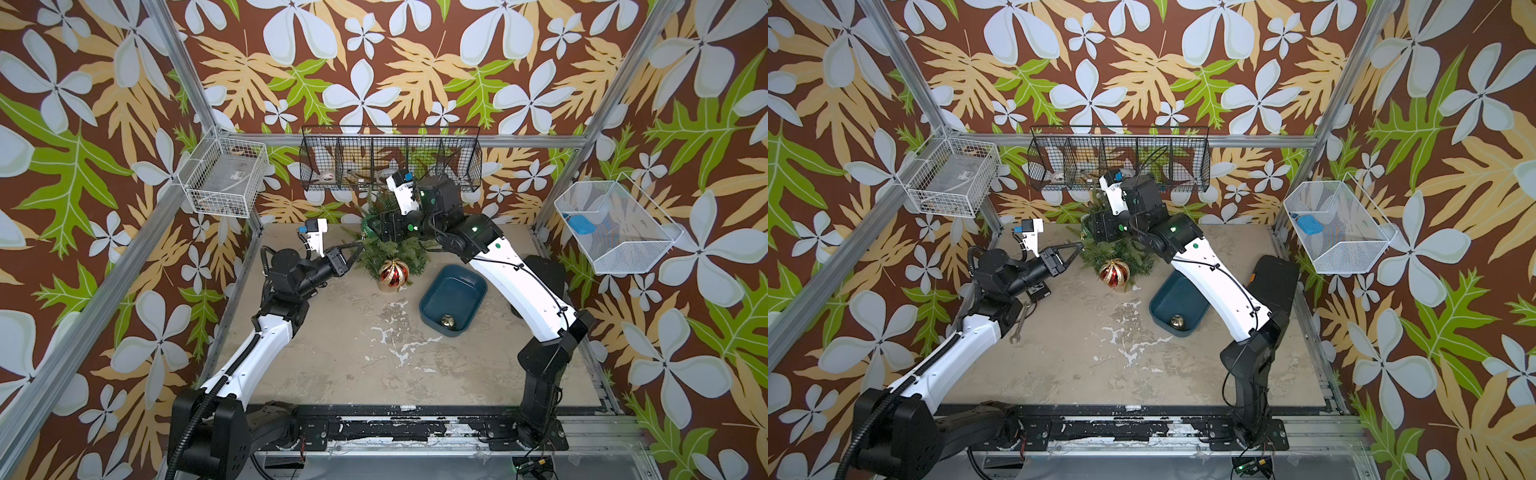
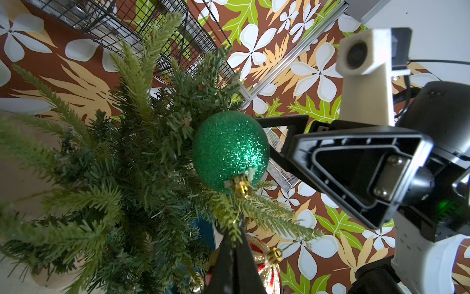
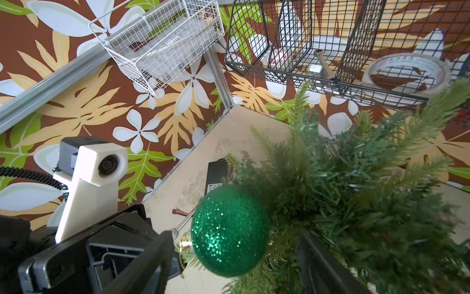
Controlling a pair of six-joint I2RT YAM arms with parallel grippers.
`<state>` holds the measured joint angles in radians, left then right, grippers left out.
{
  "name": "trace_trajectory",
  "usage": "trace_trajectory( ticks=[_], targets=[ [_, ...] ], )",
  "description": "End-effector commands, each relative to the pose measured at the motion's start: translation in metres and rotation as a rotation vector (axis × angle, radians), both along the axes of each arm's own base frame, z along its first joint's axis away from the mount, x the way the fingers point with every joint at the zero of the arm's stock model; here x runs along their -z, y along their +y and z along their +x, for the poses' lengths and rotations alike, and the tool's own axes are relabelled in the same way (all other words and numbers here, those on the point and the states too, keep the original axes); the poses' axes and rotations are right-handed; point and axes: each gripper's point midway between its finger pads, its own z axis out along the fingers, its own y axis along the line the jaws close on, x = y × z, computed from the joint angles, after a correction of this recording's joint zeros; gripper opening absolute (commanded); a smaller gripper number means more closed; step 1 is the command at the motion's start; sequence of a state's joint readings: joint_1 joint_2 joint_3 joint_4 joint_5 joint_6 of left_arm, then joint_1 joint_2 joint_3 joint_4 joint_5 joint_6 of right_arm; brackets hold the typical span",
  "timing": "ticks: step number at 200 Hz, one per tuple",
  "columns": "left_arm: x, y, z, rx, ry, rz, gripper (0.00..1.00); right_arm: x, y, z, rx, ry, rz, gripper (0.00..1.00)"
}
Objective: Decorate the small christmas tree with ornaments
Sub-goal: Hang an ornament on the christmas tree.
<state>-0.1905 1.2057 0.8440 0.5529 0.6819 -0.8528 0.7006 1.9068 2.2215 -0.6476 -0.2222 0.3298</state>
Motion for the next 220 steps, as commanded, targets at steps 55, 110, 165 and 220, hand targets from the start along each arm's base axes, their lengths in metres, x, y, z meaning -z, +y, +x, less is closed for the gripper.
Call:
trace_trajectory(
  ticks=[55, 110, 165, 220],
  targets=[
    [-0.005, 0.0, -0.003, 0.009, -0.044, 0.014, 0.0, 0.002, 0.031, -0.02, -0.196, 0.072, 0.091, 0.76],
    [-0.004, -0.001, -0.003, 0.009, -0.042, 0.018, 0.0, -0.015, 0.035, -0.041, -0.303, 0.049, 0.164, 0.72],
    [-0.003, 0.003, -0.004, -0.017, -0.037, 0.012, 0.0, -0.017, 0.019, -0.038, -0.226, 0.018, 0.13, 0.72],
    [0.0, 0.008, -0.007, -0.051, -0.033, 0.023, 0.1, -0.017, 0.006, -0.041, -0.185, 0.0, 0.12, 0.72]
  ],
)
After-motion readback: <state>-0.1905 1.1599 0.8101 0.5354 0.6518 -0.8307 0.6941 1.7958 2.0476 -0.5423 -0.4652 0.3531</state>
